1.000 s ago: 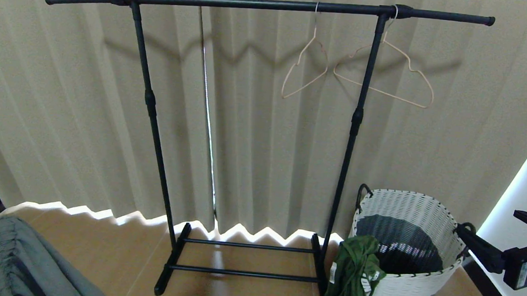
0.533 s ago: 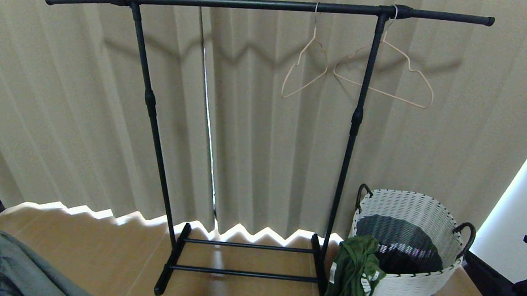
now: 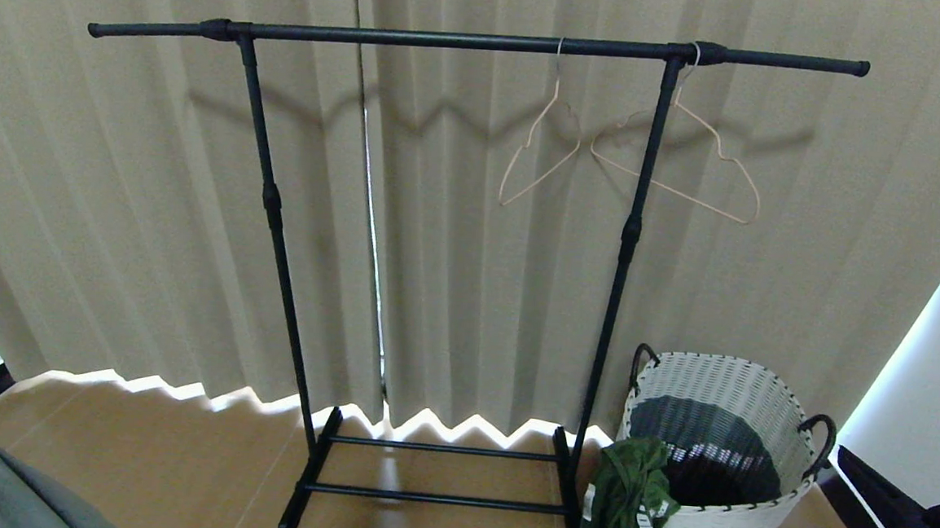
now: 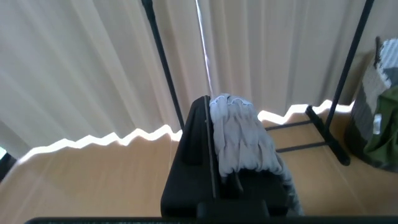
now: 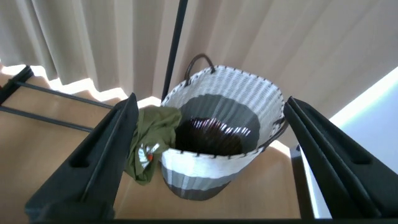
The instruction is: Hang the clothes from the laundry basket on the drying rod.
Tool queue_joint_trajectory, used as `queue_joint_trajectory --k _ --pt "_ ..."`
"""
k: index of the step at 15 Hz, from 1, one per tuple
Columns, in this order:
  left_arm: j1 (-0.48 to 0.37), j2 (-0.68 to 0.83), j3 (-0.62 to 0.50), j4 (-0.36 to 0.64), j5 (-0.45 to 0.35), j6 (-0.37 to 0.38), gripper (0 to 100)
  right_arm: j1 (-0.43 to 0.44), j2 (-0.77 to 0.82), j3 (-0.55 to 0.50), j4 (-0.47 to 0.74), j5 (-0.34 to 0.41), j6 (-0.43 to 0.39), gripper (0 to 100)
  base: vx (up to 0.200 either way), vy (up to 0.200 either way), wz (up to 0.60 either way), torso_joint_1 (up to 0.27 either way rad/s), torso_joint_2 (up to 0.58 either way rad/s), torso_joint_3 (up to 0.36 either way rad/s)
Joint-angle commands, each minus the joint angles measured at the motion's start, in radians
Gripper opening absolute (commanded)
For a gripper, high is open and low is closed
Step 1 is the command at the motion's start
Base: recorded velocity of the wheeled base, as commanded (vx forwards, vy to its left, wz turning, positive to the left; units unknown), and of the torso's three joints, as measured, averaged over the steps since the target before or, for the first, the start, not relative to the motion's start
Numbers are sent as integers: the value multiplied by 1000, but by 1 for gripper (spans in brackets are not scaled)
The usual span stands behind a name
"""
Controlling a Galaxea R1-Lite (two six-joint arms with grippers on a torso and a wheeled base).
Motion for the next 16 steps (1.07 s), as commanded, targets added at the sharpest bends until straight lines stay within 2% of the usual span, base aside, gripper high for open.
queue_joint_trajectory --k 1,16 --pt "-4 -5 3 0 0 0 0 -3 4 -3 -1 1 -1 100 0 0 0 110 -437 -349" --pt "-24 -7 3 -1 0 -6 0 -20 39 -44 -1 1 -4 100 0 0 0 167 -482 -312"
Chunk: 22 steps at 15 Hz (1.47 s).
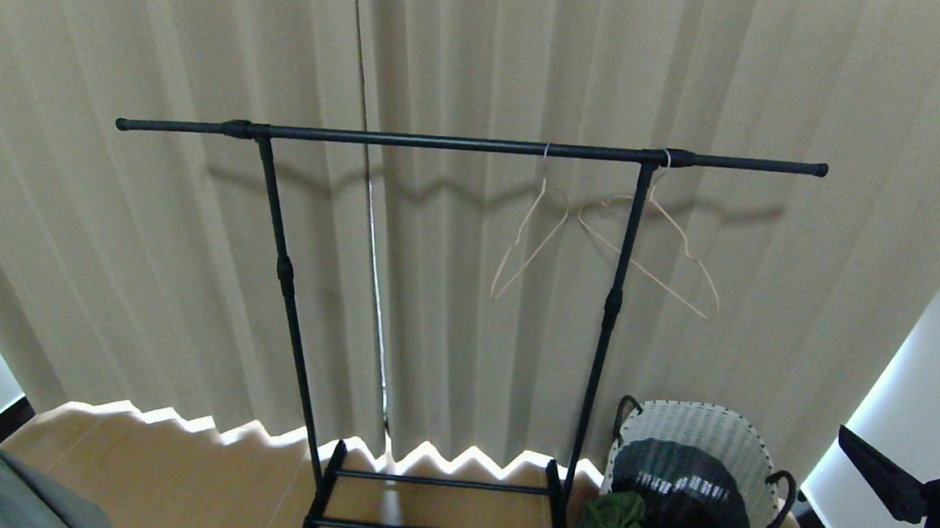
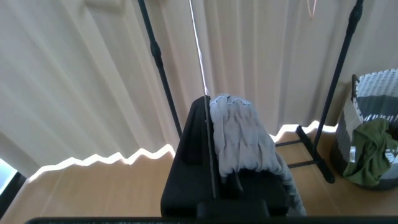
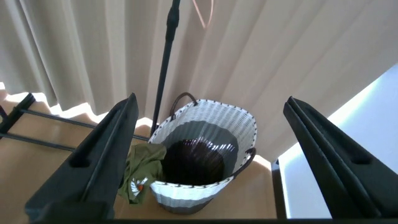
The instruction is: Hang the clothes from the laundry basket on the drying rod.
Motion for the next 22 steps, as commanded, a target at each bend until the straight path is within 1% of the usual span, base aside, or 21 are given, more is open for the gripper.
queue_joint_trajectory --k 1,4,15,22 --pt "0 5 1 2 0 1 0 0 6 0 -1 0 -2 100 0 0 0 85 -232 -134" --pt "0 5 1 2 0 3 0 0 7 3 4 2 -34 100 0 0 0 32 -71 -42" --pt "-9 5 15 4 0 6 0 2 9 7 5 5 -36 100 0 0 0 0 0 0" --pt "-14 3 17 4 0 6 0 2 9 9 5 5 -34 100 0 -200 0 5 2 -1"
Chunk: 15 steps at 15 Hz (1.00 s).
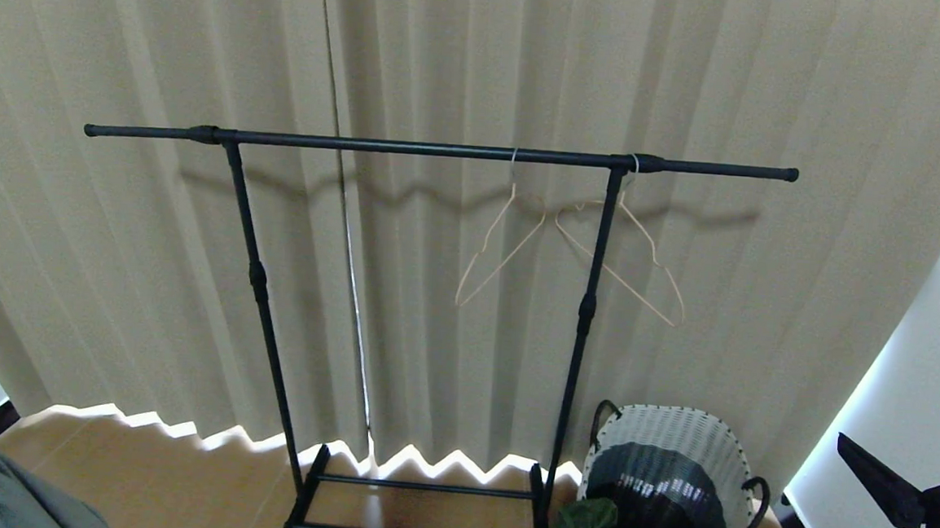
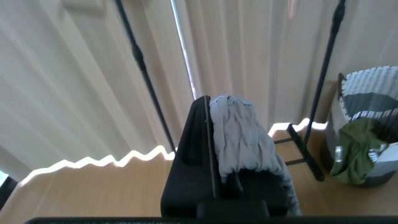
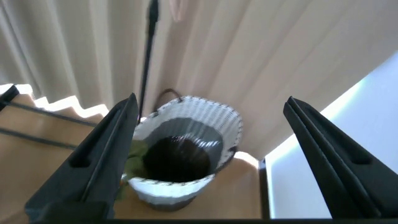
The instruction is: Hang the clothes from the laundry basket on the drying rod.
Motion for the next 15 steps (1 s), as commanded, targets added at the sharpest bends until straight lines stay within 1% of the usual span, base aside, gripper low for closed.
queue_joint_trajectory --k 1,8,15 --pt "-2 0 1 0 1 -1 0 0 2 0 0 0 1 100 0 0 0 0 0 0" --pt "-8 -3 0 3 1 -2 0 1 18 -9 -10 3 1 100 0 0 0 0 0 0" --pt "-8 -3 6 4 -1 -2 0 1 37 -38 -3 5 1 100 200 0 0 1 1 4"
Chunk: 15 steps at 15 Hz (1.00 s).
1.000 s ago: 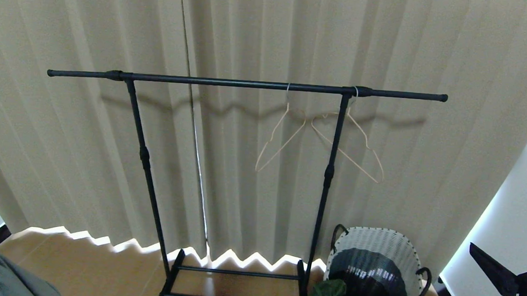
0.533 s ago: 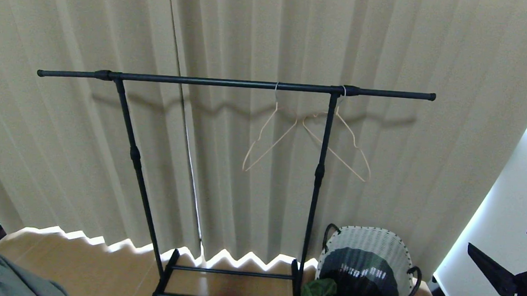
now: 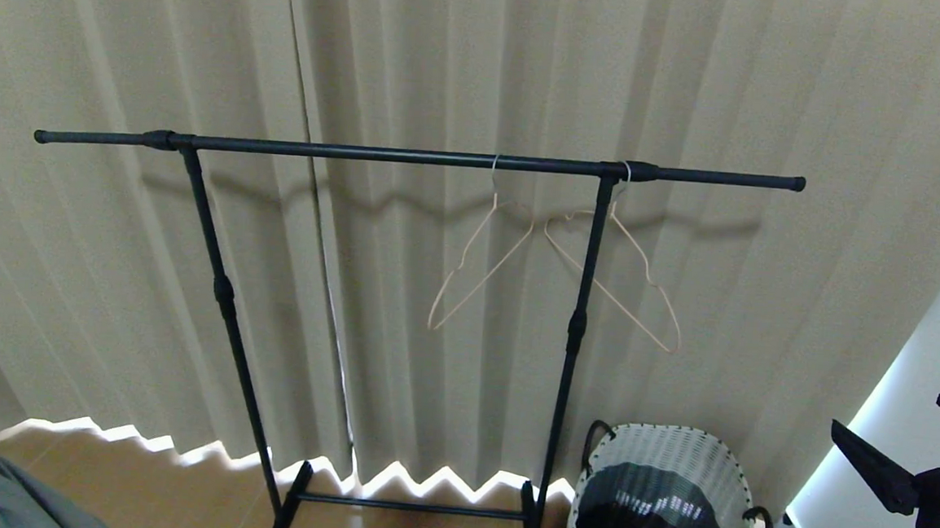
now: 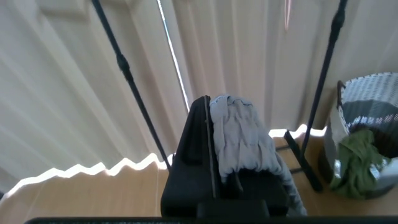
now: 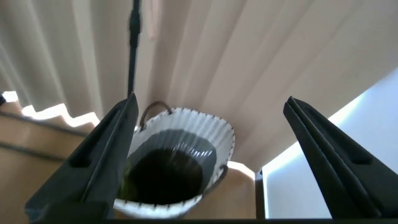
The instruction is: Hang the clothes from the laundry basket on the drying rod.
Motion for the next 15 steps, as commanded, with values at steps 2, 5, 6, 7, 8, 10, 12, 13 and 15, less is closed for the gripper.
queue_joint_trajectory --k 2,5,6,7,8,10,12,13,15 --pt "0 2 2 -1 -1 0 0 0 5 -2 0 0 0 100 200 0 0 -2 10 0" --pt "0 0 5 -1 -1 2 0 0 25 -2 -9 0 0 100 200 0 0 1 5 -1" --pt "0 0 13 -4 -1 3 0 0 34 -2 -9 0 0 100 200 0 0 7 2 -2" --pt "-2 -1 17 -6 -1 3 0 0 40 -4 -9 0 0 100 0 0 0 0 0 0" --pt "-16 -1 17 -6 1 3 0 0 57 -10 -9 1 0 100 0 0 0 0 0 0" --pt "-28 -1 16 -7 1 3 0 0 72 -16 -10 1 1 100 0 0 0 0 0 0" --pt "-34 -3 17 -7 1 2 0 3 109 -47 -10 3 3 100 0 0 0 0 0 0" --pt "-34 -3 17 -6 1 2 0 8 120 -59 -10 6 3 100 0 0 0 0 0 0" --pt "-34 2 17 -4 1 2 0 12 167 -122 0 63 0 100 0 0 0 0 0 0"
